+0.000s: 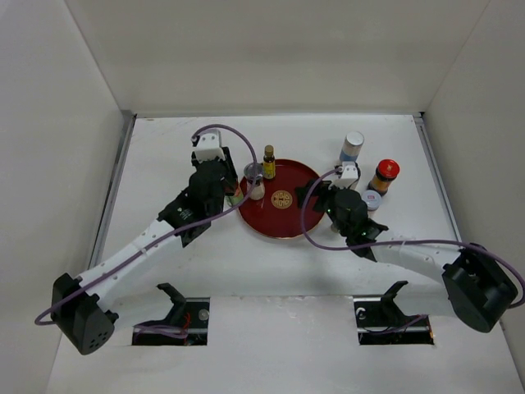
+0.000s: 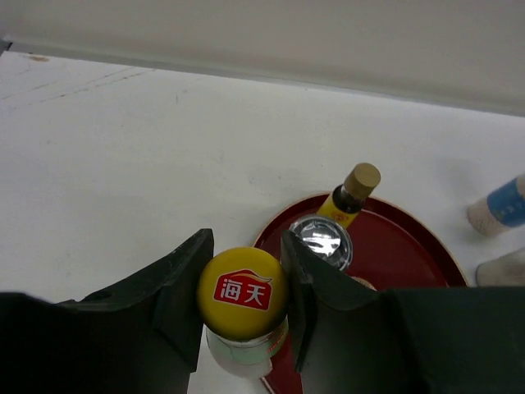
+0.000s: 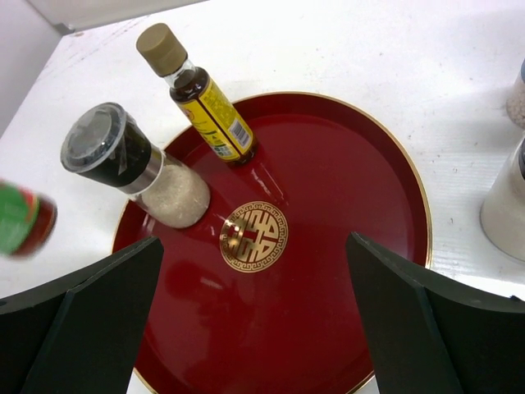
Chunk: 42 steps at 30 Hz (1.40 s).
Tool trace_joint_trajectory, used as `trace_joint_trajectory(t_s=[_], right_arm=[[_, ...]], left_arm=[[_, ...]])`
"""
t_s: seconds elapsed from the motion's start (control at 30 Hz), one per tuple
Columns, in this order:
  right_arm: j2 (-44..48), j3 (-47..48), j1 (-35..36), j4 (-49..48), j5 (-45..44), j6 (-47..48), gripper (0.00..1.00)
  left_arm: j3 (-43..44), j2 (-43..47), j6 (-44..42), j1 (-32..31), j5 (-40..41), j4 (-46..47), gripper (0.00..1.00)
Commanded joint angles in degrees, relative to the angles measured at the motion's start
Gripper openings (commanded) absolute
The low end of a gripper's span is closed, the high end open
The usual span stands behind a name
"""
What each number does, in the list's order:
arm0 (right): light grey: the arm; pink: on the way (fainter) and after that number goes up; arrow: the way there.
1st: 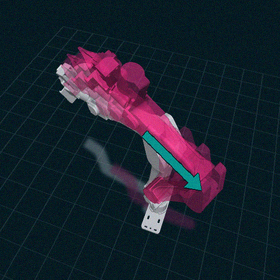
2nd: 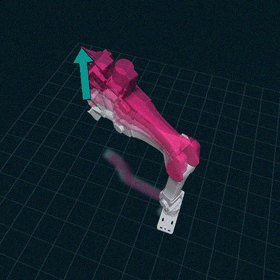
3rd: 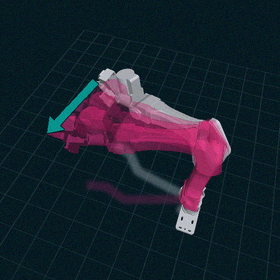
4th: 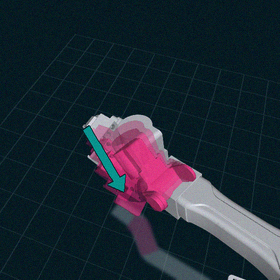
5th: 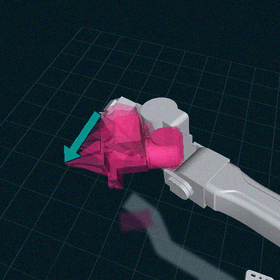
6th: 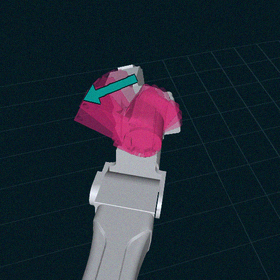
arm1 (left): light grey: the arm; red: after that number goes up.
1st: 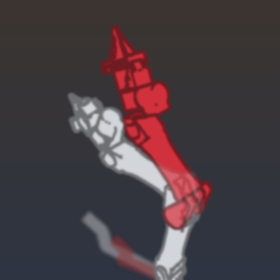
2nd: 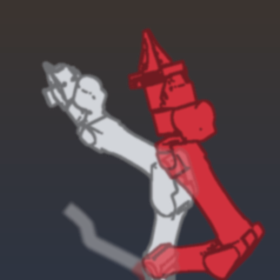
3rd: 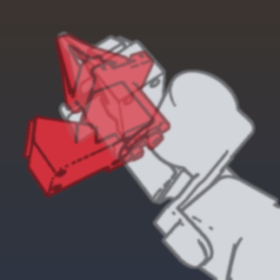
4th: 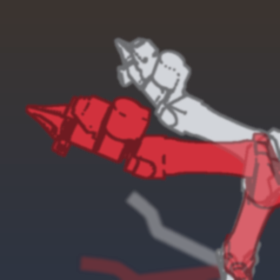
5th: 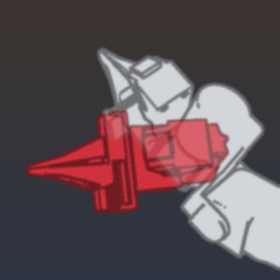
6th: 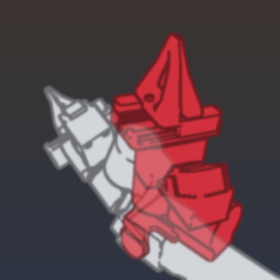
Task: Organize the condiment bottles
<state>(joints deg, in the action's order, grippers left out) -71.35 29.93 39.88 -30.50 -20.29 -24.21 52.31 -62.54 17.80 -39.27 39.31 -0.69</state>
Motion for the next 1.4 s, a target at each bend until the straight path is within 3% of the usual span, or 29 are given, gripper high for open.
trace_joint_trajectory(t_s=[0.0, 0.13, 0.37, 0.43, 0.6, 0.7, 0.77, 0.87, 1.0, 1.17, 1.27, 1.37], right_arm=[[1.92, 0.92, 0.42, -3.25, 0.43, -0.05, 1.00], [2.53, 0.65, 0.16, -3.25, 0.26, -0.05, 0.88], [3.15, 0.48, 0.15, -3.16, 0.26, -0.23, 0.32], [3.67, 0.48, 0.24, -3.16, 0.17, 0.04, 0.26], [4.82, -0.05, 0.33, -3.25, -0.71, 0.04, 0.22], [5.78, -0.49, 0.33, -3.95, -2.11, 0.30, 0.28], [7.62, -0.93, 0.68, -4.48, -2.91, 1.00, 0.46], [12.18, -0.32, 1.91, -1.25, -4.74, 2.93, 0.77], [20.71, 1.88, 3.23, 13.06, -13.96, 2.50, 0.97], [28.27, 1.71, 3.32, 30.82, -24.87, -0.30, 1.00], [30.04, 1.01, 3.32, 39.09, -24.62, -4.00, 0.94], [28.56, 0.92, 3.32, 43.15, -22.43, -5.32, 0.95]], left_arm=[[-0.20, 1.90, -1.11, -2.25, 1.39, 2.36, 0.14], [-0.72, -0.11, -0.49, -6.03, 1.21, 4.90, 0.14], [0.59, -7.67, -0.93, -9.91, 0.95, 11.23, 0.14], [0.68, -9.26, -0.93, -10.08, 0.86, 12.02, 0.14], [-2.21, -12.42, -0.84, -10.00, 0.77, 15.80, 0.14], [-4.76, -13.57, -0.66, -10.17, 0.77, 17.74, 0.16], [-5.99, -14.01, -0.40, -10.61, 0.77, 18.00, 0.19], [-8.10, -13.92, -0.40, -11.14, 1.29, 19.14, 0.32], [-9.95, -12.78, -0.05, -11.31, 1.47, 20.64, 0.59], [-9.95, -11.03, -0.05, -12.72, 1.47, 20.73, 0.86], [-10.56, -8.39, -0.05, -13.42, 1.47, 20.99, 0.94], [-12.14, -4.97, -0.05, -13.69, 1.56, 22.04, 1.00]])
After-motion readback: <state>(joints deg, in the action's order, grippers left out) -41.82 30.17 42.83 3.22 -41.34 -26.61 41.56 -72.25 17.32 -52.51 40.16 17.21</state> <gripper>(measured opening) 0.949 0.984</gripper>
